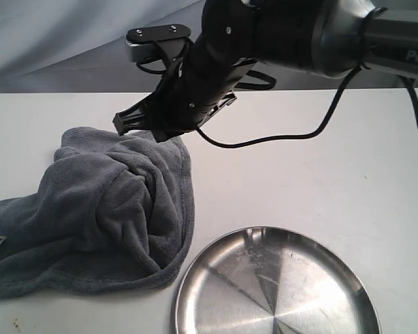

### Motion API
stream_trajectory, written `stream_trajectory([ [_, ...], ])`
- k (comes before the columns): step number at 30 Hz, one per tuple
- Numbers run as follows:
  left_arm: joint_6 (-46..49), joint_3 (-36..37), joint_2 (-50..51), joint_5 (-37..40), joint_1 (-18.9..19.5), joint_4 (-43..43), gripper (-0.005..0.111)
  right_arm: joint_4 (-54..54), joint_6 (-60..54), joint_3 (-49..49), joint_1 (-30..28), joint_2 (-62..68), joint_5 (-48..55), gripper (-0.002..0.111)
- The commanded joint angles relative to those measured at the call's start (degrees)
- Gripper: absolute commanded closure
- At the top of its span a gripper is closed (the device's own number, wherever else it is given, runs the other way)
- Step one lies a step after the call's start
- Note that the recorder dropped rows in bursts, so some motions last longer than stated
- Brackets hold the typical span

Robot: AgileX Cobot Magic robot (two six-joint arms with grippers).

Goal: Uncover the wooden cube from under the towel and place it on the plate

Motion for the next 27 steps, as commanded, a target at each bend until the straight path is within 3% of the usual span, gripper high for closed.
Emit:
stream_trajectory([
  [1, -0.59, 0.26, -0.17, -0.54, -0.45, -0.26, 0.107, -3.63, 3.19, -0.07, -1.66, -0.51, 0.88, 0.108],
  [4, -0.59, 0.26, -0.17, -0.54, -0.45, -0.26, 0.107, -5.73, 4.95, -0.07, -2.02, -0.51, 3.11, 0.105],
  [10, -0.59, 0.26, -0.17, -0.54, -0.45, -0.26, 0.107, -6.49, 5.23, -0.07, -2.02, -0.51, 3.00, 0.065],
  [13, -0.59, 0.26, -0.17, -0.54, -0.45, -0.26, 0.107, -6.47, 5.23, -0.07, -2.02, -0.51, 1.86, 0.054],
  [21, -0.59, 0.26, -0.17, -0.54, -0.45, -0.26, 0.107, -7.31, 5.23, -0.07, -2.02, 0.90, -1.08, 0.032],
  [27, -0.59, 0.26, -0.17, -0.54, -0.45, -0.26, 0.107, -7.31, 5.65, -0.07, -2.02, 5.60, -0.84, 0.027],
])
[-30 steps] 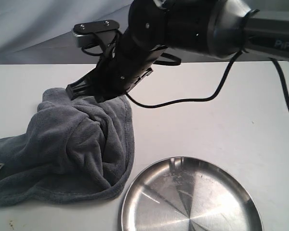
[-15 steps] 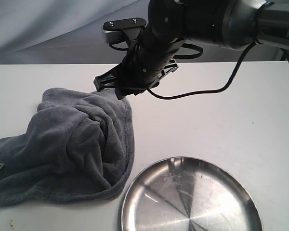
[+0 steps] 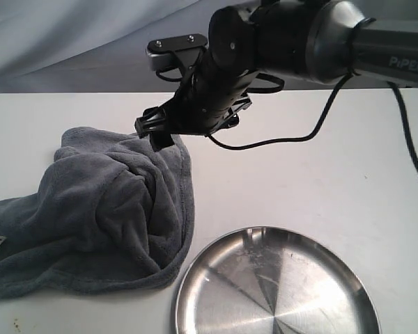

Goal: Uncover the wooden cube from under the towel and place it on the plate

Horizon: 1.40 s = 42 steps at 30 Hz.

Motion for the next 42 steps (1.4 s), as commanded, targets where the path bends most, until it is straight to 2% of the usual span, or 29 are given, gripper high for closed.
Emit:
stream_trajectory([
  [1, -0.59, 0.26, -0.17, -0.54, -0.45, -0.26, 0.107, -0.91, 0.23, -0.07, -0.41, 3.40, -0.32, 0.027],
  [21, -0.59, 0.26, -0.17, -0.54, -0.45, -0.26, 0.107, 1.98, 0.23, -0.07, -0.41, 13.64, 1.50, 0.029],
  [25, -0.59, 0.26, -0.17, -0.54, -0.45, -0.26, 0.107, 2.46, 0.23, -0.07, -0.41, 15.65, 2.75, 0.040],
  [28, -0.59, 0.26, -0.17, -0.54, -0.45, -0.26, 0.107, 2.60, 0.23, -0.07, -0.41, 16.02, 2.68, 0.057],
  [42, -0.59, 0.26, -0.17, -0.54, -0.45, -0.26, 0.107, 3.06, -0.13, -0.07, -0.41, 16.02, 2.60, 0.102],
])
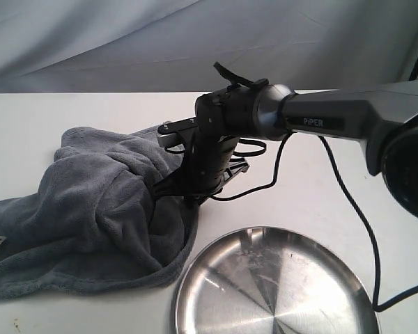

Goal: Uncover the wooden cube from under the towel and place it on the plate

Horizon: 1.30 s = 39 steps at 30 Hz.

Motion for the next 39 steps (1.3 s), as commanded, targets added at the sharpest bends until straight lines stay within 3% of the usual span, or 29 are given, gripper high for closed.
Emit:
stream_trajectory([
  [1, -0.59, 0.26, -0.17, -0.54, -0.45, -0.26, 0.107, 0.87, -0.19, 0.35, 0.04, 1.22, 0.99, 0.106],
  [39, -0.59, 0.26, -0.17, -0.54, -0.45, -0.26, 0.107, 1.49, -1.51, 0.35, 0.73, -11.64, -0.84, 0.108],
])
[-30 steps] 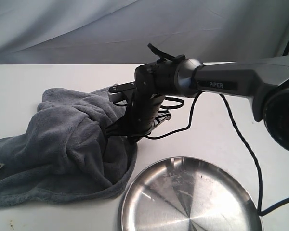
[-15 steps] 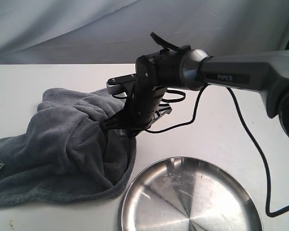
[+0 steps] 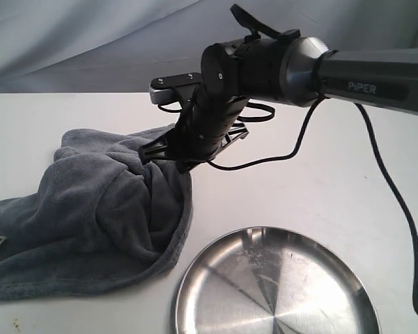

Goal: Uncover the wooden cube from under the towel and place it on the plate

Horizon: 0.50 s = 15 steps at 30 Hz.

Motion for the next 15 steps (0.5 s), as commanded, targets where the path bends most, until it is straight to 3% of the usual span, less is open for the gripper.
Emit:
stream_trajectory([
  [1, -0.59, 0.26, -0.17, -0.54, -0.45, -0.26, 0.107, 0.76, -1.73, 0.01, 0.82, -2.71, -1.43, 0.108],
  [15, -0.59, 0.26, -0.17, -0.54, -0.45, -0.26, 0.107, 5.10, -4.63, 0.01, 3.32, -8.59, -7.31, 0.108],
])
